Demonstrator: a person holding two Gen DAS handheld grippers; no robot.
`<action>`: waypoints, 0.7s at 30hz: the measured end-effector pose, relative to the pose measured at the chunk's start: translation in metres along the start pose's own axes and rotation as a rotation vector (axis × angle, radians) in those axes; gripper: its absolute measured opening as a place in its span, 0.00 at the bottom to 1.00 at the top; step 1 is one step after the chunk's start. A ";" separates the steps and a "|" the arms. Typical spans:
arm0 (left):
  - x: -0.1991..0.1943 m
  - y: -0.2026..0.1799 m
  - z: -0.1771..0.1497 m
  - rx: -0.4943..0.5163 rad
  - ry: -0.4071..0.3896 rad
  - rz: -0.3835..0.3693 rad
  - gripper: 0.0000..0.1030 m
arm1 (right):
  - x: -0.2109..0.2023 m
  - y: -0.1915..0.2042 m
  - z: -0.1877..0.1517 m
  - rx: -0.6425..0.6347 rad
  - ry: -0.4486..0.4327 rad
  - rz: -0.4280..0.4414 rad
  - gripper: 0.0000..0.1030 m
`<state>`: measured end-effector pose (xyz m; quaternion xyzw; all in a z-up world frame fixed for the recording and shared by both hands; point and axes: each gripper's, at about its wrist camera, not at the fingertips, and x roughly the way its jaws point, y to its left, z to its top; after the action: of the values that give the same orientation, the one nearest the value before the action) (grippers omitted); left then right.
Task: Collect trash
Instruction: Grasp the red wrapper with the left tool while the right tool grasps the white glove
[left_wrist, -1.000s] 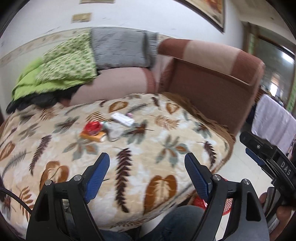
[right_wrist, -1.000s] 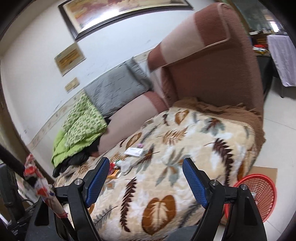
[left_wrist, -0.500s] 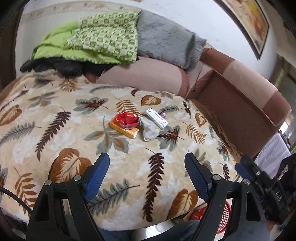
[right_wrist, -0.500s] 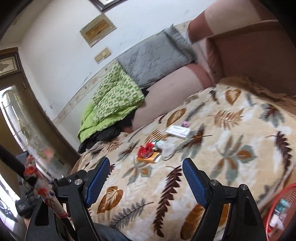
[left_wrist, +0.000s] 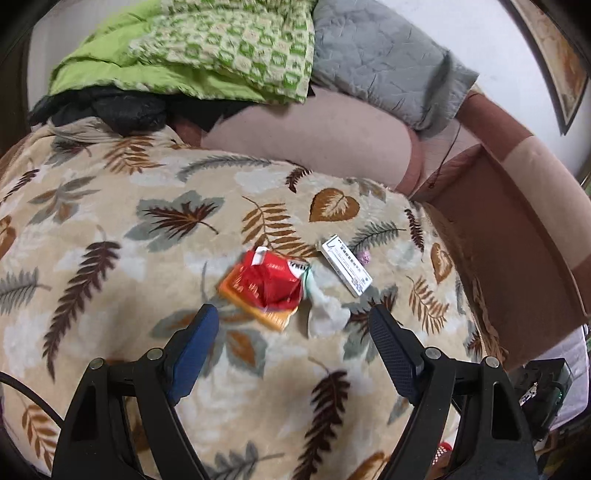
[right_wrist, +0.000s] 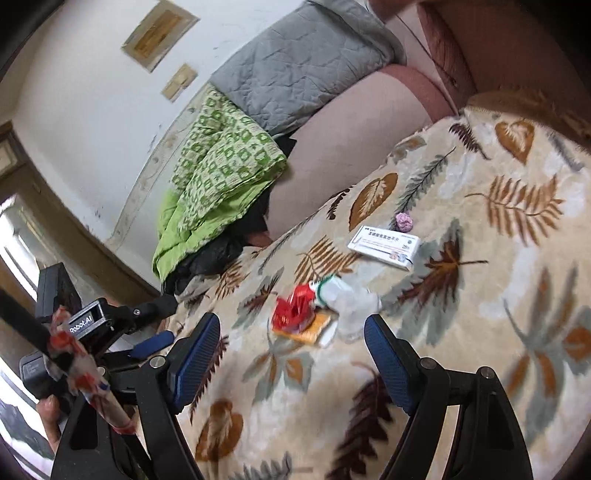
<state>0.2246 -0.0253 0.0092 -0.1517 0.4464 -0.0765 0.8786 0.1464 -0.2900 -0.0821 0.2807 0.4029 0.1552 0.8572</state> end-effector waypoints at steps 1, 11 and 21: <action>0.014 -0.002 0.007 -0.006 0.017 0.016 0.80 | 0.011 -0.005 0.007 0.018 -0.002 0.005 0.82; 0.116 0.026 0.011 -0.090 0.162 -0.064 0.80 | 0.103 -0.072 0.008 0.154 0.107 0.020 0.75; 0.149 0.006 0.009 0.021 0.170 0.058 0.80 | 0.139 -0.097 -0.014 0.200 0.176 0.017 0.33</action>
<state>0.3198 -0.0579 -0.1013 -0.1225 0.5228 -0.0681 0.8408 0.2259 -0.2935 -0.2318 0.3533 0.4876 0.1457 0.7850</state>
